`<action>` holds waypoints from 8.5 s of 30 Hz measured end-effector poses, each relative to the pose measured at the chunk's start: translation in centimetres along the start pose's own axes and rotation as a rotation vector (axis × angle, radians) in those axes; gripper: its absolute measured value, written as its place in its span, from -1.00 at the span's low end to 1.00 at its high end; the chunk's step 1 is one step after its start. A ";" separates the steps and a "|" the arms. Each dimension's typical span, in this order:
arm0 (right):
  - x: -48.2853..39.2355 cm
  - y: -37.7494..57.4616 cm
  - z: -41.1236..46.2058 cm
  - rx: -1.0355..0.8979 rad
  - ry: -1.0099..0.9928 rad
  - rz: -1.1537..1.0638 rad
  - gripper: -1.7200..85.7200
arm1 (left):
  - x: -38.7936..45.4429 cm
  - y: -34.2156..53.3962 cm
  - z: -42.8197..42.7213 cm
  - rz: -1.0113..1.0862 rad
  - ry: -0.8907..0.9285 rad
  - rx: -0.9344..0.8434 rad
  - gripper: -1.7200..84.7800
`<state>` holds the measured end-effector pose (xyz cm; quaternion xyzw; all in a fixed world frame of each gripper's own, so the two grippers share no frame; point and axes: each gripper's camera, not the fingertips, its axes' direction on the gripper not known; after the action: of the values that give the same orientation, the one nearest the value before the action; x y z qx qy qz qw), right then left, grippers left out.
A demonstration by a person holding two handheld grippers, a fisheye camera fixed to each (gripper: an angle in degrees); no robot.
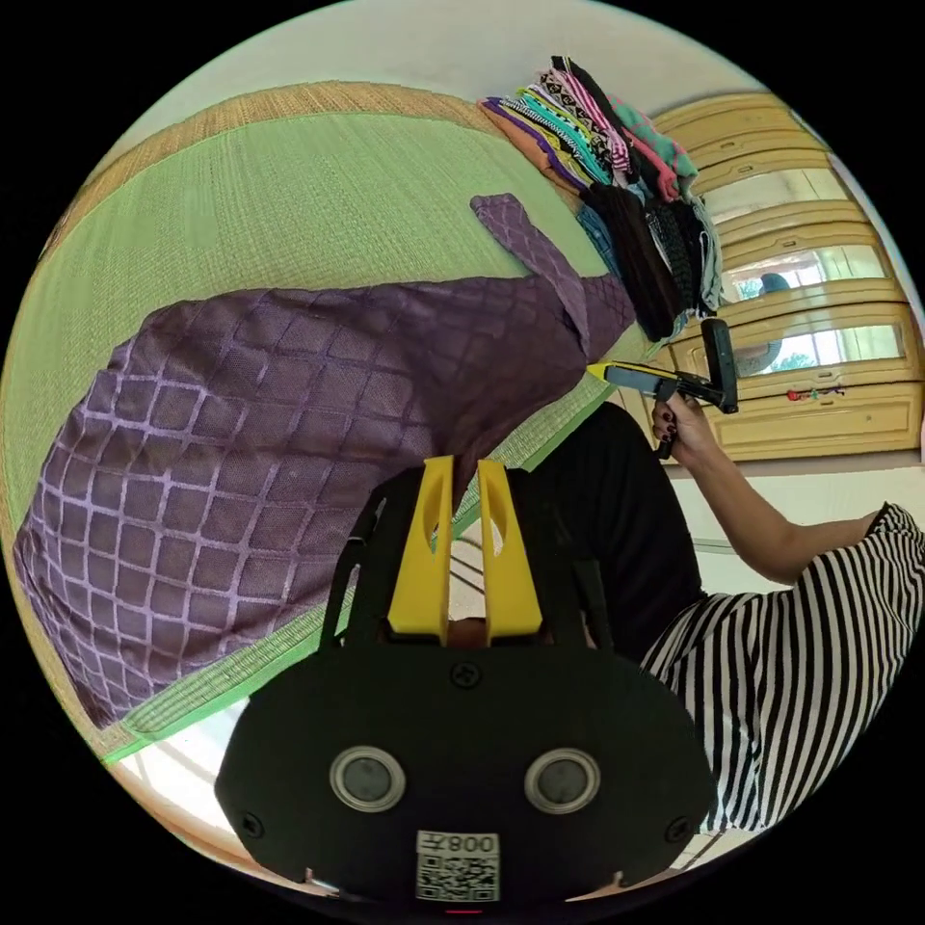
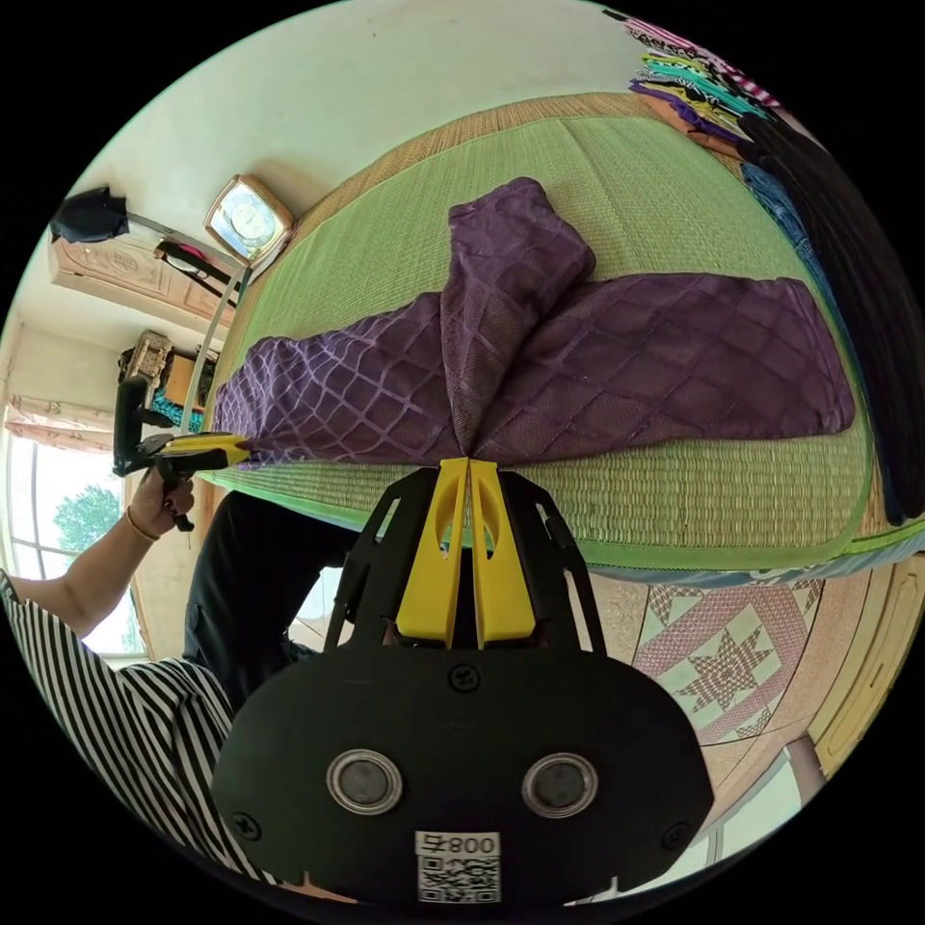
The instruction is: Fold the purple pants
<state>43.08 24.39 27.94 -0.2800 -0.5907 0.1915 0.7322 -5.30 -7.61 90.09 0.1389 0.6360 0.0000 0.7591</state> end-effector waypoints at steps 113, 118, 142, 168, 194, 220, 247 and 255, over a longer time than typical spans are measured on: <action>10.7 11.2 -17.0 0.491 -0.238 0.520 -0.94 | -27.0 8.0 65.7 0.670 -0.272 -0.213 -0.90; 8.7 10.6 -17.6 0.479 -0.166 0.467 -0.94 | -25.0 7.9 64.2 0.671 -0.243 -0.173 -0.86; 8.9 -1.0 -13.4 0.375 0.074 0.335 -0.96 | -7.3 -1.4 51.9 0.627 -0.219 -0.139 -0.94; -1.1 -19.6 -1.7 0.117 -0.272 -0.324 -0.85 | -2.8 2.1 1.8 -0.093 -0.240 0.127 -0.89; -13.3 -29.1 19.7 -0.201 -0.402 -0.753 -0.80 | 18.2 -6.1 -30.4 -0.265 -0.223 0.371 -0.79; -14.9 -35.7 24.5 0.049 -0.023 -1.122 -0.92 | 34.7 -10.1 -45.8 -0.336 -0.238 0.550 -0.95; -9.1 -45.6 22.2 -0.133 -0.358 -0.692 -0.96 | 33.9 -9.3 -44.4 -0.395 -0.339 0.438 -0.96; -14.1 -41.6 26.8 -0.206 -0.143 -0.778 -0.96 | 30.4 -9.8 -40.6 -0.374 -0.344 0.387 -0.96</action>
<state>11.71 -11.35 47.61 -0.0935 -0.7179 -0.1411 0.6753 -40.48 -3.10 52.50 0.1591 0.5012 -0.2841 0.8018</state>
